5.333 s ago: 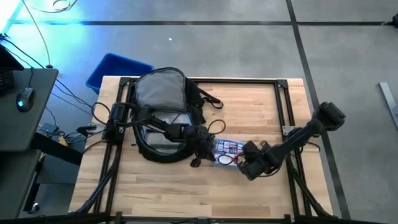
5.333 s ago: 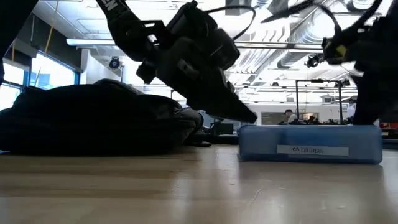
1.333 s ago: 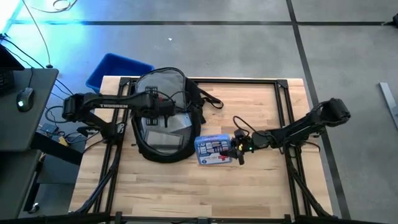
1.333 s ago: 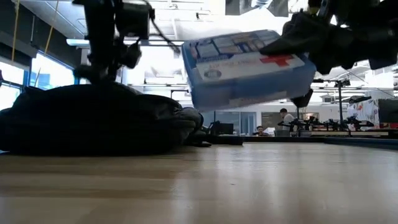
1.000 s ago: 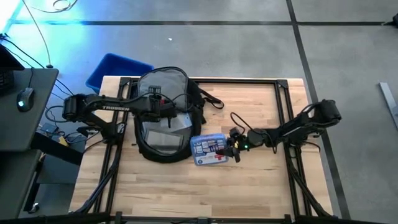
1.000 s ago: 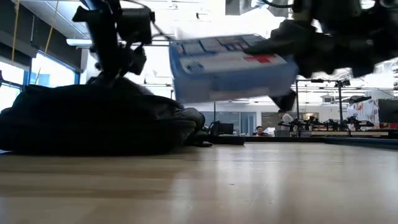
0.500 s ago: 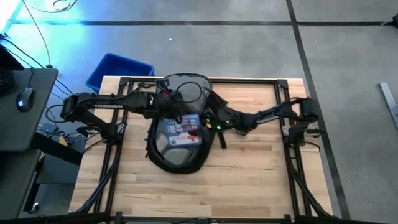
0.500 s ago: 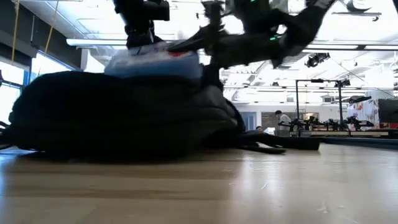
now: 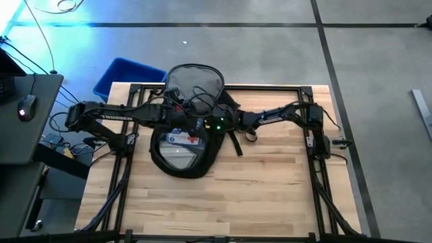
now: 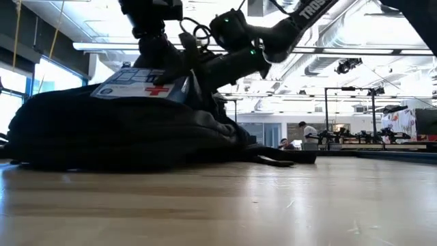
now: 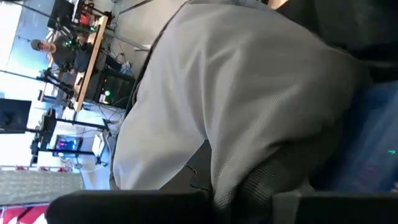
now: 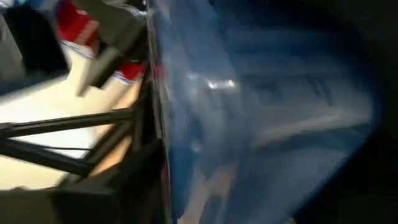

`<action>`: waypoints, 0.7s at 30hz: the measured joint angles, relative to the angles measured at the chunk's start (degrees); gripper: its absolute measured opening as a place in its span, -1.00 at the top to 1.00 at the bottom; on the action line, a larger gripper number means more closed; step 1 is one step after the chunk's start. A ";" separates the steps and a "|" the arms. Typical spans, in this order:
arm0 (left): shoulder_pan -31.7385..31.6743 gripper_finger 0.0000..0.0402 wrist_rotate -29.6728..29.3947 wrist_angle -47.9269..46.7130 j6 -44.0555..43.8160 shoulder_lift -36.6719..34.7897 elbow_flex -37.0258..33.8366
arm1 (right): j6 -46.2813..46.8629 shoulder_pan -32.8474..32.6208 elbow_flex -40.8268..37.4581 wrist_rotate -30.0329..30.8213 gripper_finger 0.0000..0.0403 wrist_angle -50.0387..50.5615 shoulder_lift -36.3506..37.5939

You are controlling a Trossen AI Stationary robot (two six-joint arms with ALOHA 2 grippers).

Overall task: Unpack backpack
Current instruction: Put the blue first aid kit into the black backpack

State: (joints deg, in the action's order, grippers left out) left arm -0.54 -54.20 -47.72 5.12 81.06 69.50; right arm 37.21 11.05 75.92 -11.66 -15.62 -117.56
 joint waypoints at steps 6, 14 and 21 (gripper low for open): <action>0.18 1.00 -0.48 -6.14 -6.82 0.00 -0.14 | -7.58 -1.59 4.25 7.94 -0.70 12.68 0.18; 0.29 1.00 -1.90 -7.92 -9.13 -0.02 -0.14 | -17.90 -6.22 4.81 19.41 -0.69 22.07 3.37; 0.29 1.00 -3.30 -7.81 -9.61 -0.02 -0.14 | -24.23 -10.32 4.56 32.76 -0.65 28.48 6.58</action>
State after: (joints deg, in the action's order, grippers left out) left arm -0.25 -57.50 -55.53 -4.49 81.03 69.36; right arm 12.98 0.74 80.47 21.10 12.86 -110.98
